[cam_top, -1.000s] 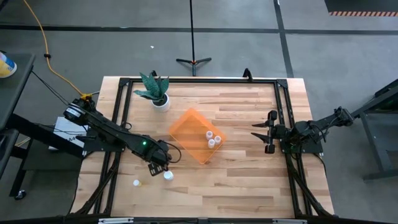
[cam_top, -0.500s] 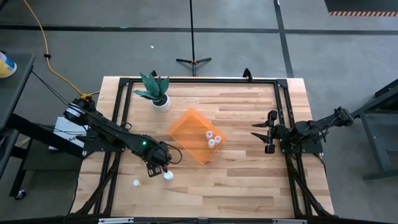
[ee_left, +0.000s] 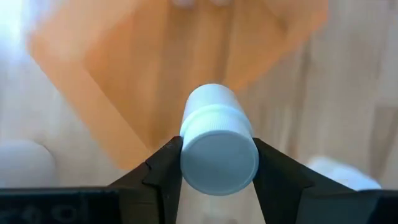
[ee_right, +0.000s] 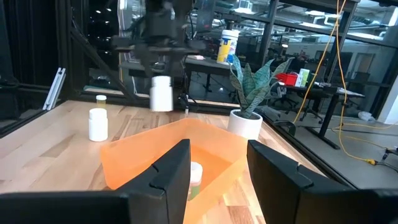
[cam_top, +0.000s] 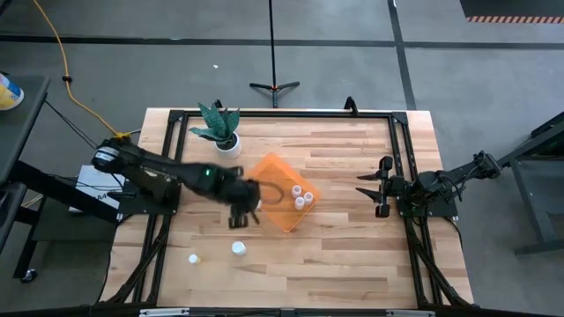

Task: Pick and place pill bottles into a basket
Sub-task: Put the top white pill bottle into the transparent orange bin

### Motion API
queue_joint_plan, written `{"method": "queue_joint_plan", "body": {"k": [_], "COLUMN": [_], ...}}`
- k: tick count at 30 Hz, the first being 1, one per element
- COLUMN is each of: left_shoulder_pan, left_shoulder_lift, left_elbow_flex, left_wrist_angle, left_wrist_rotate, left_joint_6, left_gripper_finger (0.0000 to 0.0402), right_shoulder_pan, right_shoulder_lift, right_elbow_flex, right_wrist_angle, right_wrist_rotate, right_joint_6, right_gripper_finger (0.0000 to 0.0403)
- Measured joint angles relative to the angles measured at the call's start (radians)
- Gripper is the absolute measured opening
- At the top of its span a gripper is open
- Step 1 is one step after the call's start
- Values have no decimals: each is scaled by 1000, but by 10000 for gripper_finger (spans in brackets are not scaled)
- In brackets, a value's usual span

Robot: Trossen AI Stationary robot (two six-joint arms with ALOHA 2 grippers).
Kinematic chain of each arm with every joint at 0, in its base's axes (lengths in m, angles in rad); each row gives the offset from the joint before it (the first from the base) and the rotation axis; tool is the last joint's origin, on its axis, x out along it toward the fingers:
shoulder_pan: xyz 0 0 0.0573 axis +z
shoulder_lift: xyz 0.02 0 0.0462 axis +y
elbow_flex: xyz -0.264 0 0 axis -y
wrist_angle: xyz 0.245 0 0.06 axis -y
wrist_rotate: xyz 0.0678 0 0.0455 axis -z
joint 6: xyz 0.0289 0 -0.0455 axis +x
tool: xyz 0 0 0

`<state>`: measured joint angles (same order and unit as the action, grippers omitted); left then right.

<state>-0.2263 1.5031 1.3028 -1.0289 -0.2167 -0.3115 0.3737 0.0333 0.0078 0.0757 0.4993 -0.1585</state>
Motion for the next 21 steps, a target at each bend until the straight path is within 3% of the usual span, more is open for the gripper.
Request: {"method": "queue_joint_plan", "body": {"k": [6,11,21], "left_shoulder_pan": [144,242,301], "left_shoulder_lift": [5,69,204], "left_elbow_flex": [16,2,5], "left_wrist_angle": [64,97,61], "left_wrist_rotate": [10,74,147], "left_joint_6": [100,139,163], "left_gripper_finger": [209,197,215], "right_shoulder_pan": [0,0,0], "right_shoulder_lift": [0,0,16], "right_elbow_flex": [0,0,0], "right_wrist_angle": [0,0,0], "right_wrist_rotate": [0,-1,0], "right_joint_6": [0,0,0], "right_gripper_finger": [149,149,149]}}
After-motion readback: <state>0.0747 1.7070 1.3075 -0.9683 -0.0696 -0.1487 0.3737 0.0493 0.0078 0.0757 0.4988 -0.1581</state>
